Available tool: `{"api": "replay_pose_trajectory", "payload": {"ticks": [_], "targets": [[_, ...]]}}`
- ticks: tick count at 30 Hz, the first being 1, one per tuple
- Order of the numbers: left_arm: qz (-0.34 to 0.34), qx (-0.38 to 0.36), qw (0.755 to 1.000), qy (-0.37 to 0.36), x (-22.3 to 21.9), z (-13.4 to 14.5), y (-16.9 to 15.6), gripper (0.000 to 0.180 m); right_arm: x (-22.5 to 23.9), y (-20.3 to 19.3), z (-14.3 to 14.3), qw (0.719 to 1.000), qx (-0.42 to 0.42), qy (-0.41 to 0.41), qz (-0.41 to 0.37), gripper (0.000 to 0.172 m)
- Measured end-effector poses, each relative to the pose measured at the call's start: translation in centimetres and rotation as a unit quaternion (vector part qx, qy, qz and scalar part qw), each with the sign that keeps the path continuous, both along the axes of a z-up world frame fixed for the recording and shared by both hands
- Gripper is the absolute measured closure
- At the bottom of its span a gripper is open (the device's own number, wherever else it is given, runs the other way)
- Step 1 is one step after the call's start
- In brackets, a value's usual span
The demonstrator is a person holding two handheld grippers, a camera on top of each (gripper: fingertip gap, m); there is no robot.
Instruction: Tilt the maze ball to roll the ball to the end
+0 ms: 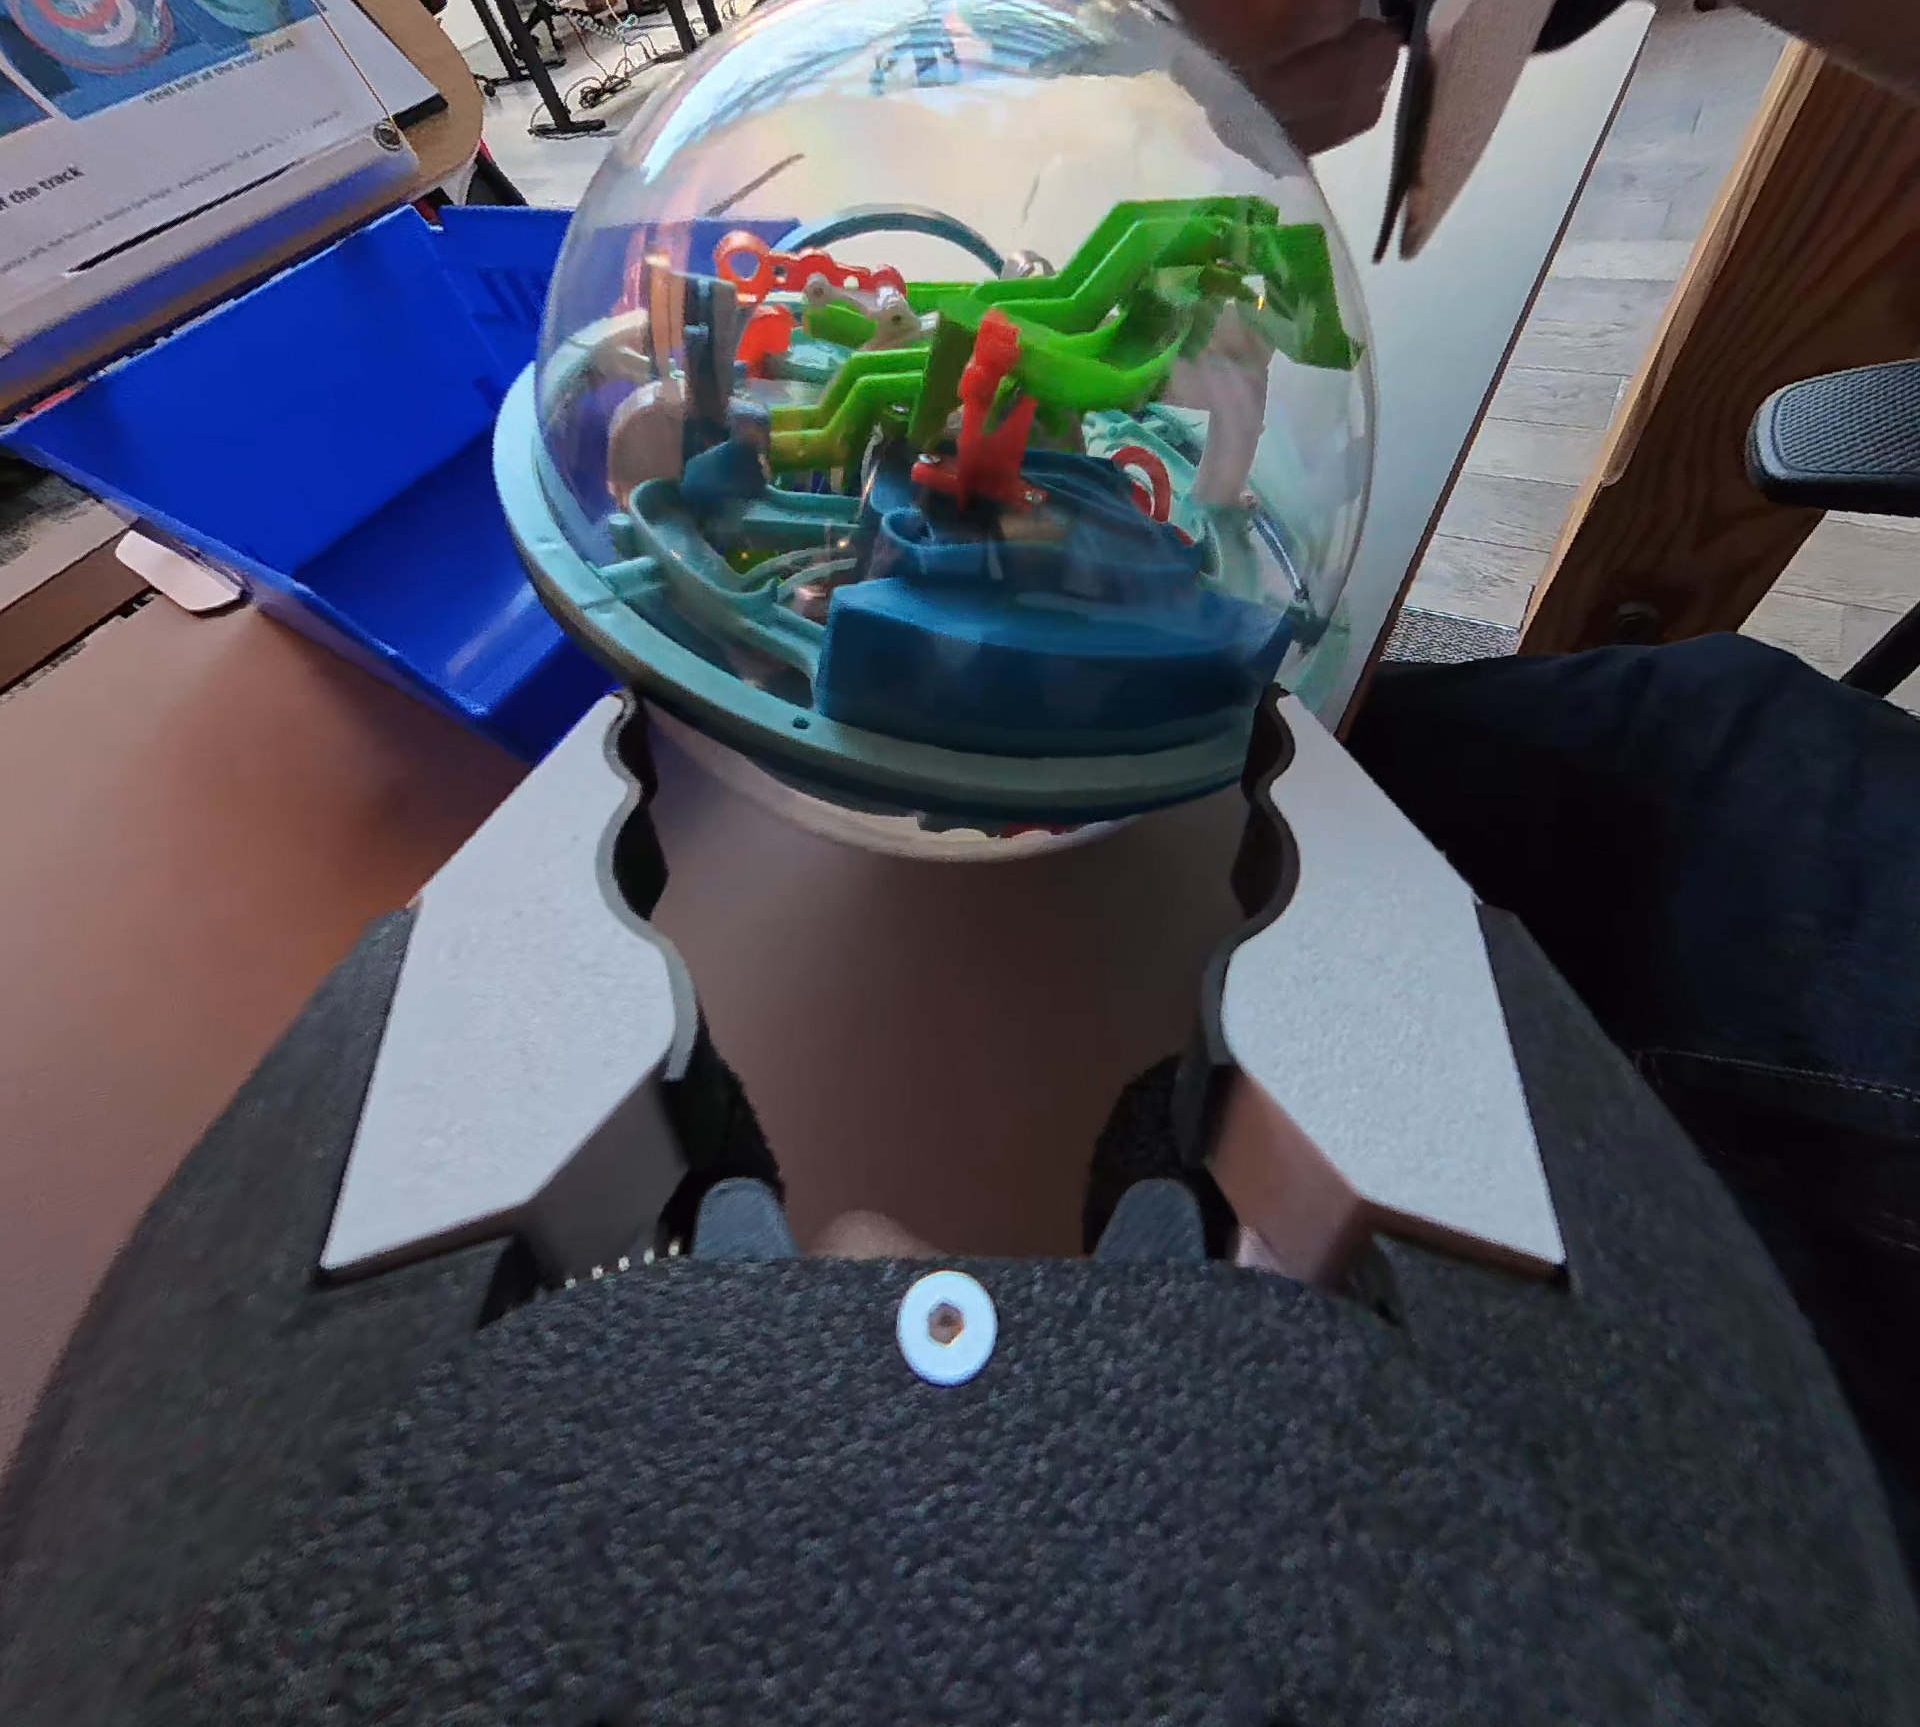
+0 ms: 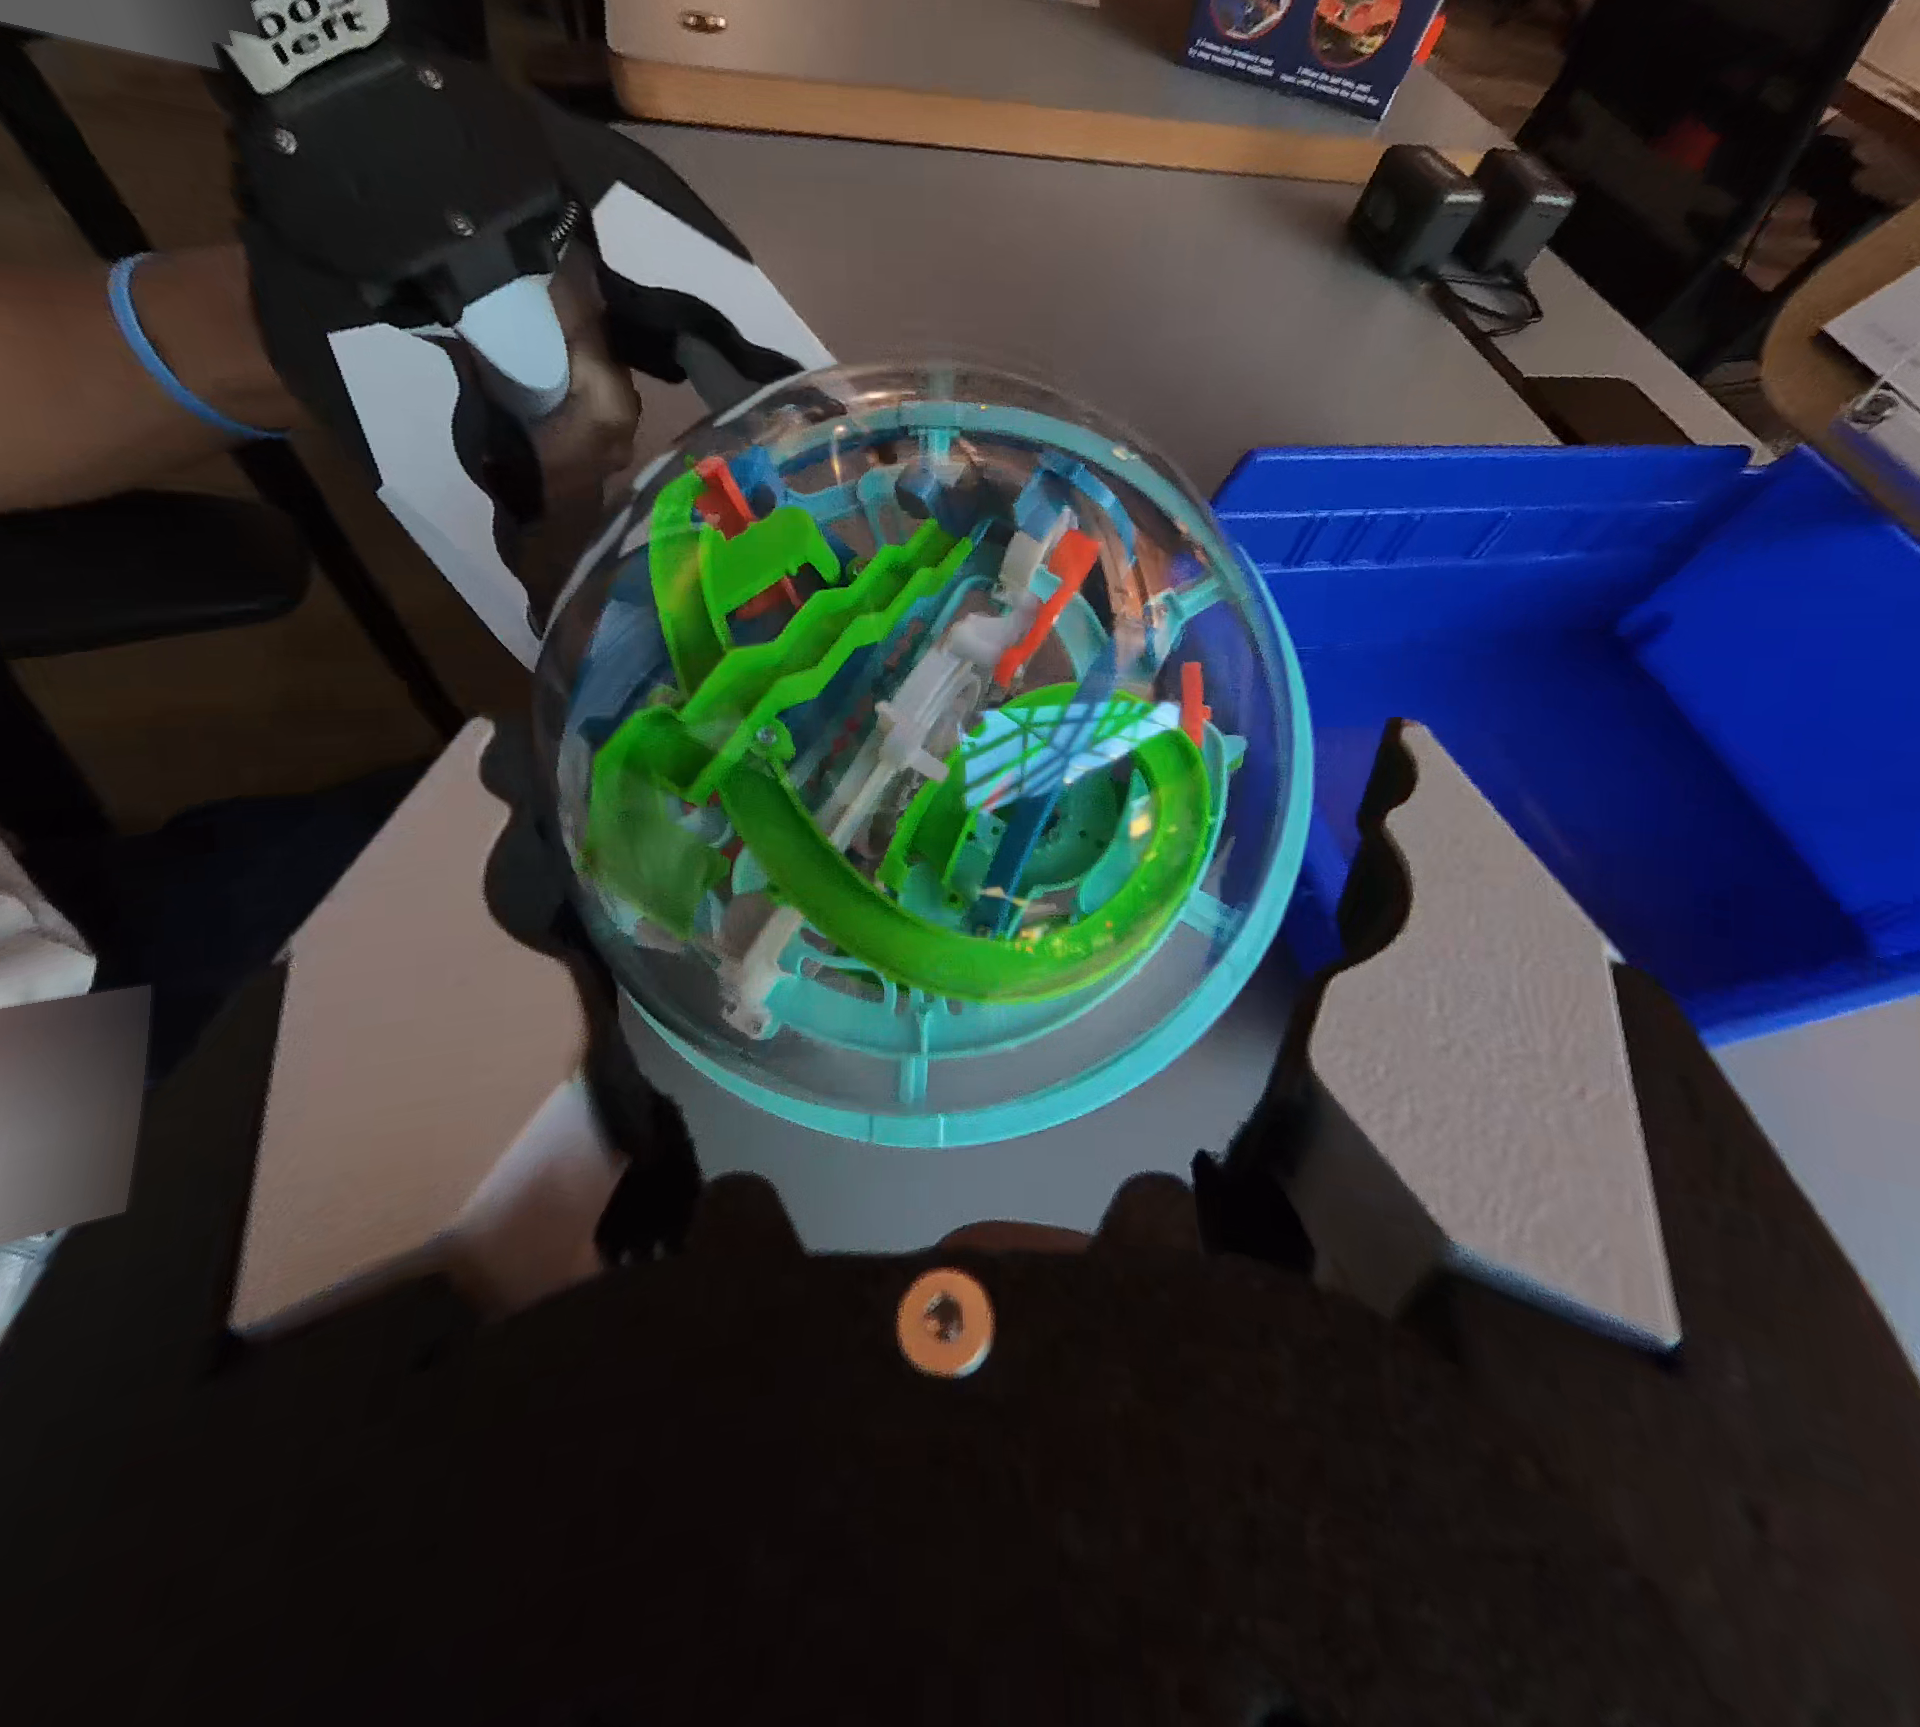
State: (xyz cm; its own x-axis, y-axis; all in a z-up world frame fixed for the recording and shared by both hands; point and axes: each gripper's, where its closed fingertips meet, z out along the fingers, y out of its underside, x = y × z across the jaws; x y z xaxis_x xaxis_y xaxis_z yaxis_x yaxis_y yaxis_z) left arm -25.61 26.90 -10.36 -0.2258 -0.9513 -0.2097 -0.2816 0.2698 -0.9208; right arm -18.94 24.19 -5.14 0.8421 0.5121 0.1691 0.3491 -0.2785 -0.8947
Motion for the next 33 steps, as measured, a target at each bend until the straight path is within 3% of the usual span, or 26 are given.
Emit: {"api": "replay_pose_trajectory", "payload": {"ticks": [9, 17, 25, 33], "targets": [[-0.026, -0.039, 0.999, 0.011, -0.9, -0.6, -0.2, 0.067, -1.9, 0.6, -1.6, 0.996, -0.048, -0.069, 0.026, 0.024], [-0.108, -0.097, 0.987, 0.067, -1.5, -2.6, 2.7, 0.058, -1.6, 0.2, -1.9, 0.993, -0.064, -0.087, 0.052, 0.024], [-0.197, -0.065, 0.975, 0.082, 0.9, -3.5, 1.6, 0.044, -1.9, 0.0, -1.9, 0.985, -0.072, -0.119, 0.098, 0.024], [-0.196, -0.041, 0.979, 0.043, 1.6, -3.0, 0.9, 0.051, -2.1, 0.2, -1.9, 0.985, -0.078, -0.115, 0.103, 0.021]]}}
